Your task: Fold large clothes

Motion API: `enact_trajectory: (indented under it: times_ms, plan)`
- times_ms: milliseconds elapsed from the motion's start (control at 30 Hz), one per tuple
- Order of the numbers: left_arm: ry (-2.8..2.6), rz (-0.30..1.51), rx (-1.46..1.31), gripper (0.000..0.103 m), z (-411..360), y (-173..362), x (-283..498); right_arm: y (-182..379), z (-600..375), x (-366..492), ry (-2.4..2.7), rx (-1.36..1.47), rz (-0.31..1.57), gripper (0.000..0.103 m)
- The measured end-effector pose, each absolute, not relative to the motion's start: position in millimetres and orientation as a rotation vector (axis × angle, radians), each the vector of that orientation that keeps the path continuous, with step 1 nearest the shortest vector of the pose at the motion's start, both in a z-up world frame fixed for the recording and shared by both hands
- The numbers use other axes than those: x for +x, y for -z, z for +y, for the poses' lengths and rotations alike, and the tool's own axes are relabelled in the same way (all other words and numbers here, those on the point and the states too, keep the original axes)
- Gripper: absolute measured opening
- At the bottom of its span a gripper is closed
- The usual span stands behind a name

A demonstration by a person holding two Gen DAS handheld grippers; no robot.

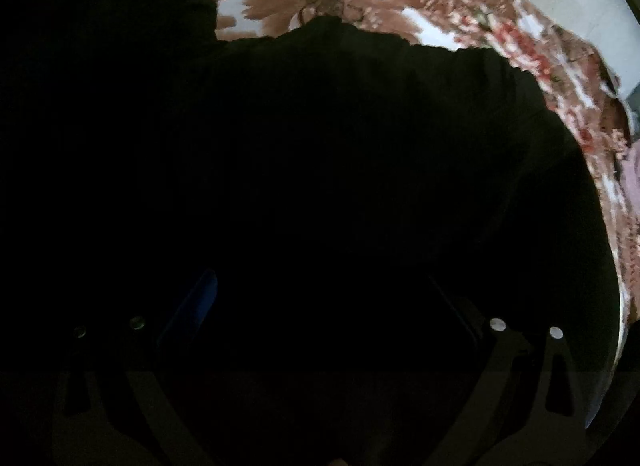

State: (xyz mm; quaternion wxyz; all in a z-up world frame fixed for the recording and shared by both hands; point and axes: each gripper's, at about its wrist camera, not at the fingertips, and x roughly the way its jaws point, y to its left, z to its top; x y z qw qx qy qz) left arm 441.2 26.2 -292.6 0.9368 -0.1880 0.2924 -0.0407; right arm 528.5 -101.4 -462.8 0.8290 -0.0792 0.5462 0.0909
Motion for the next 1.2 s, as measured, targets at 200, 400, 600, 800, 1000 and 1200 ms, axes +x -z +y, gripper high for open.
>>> enact_trajectory:
  times_ms: [200,400,600,800,1000,1200]
  plan:
    - [0.121,0.540,-0.267,0.021,-39.7,252.1,447.4,377.1,-208.4,519.0,-0.186,-0.051,1.024,0.098]
    - [0.122,0.559,-0.151,0.021,-107.8,246.4,461.7,411.7,-289.2,527.5,-0.128,0.080,1.190,0.098]
    - [0.139,0.627,0.089,0.021,-192.0,283.5,471.8,407.2,-346.9,521.0,-0.135,0.122,1.164,0.098]
    - [0.162,0.703,0.323,0.021,-257.1,342.6,466.1,389.1,-390.5,525.4,-0.079,-0.088,1.105,0.098]
    - [0.174,0.640,0.742,0.021,-318.7,410.1,435.3,356.7,-435.9,548.6,-0.319,0.313,1.142,0.098]
    - [0.191,0.608,0.778,0.021,-327.0,411.9,429.7,365.8,-408.1,585.3,-0.635,0.600,1.305,0.098]
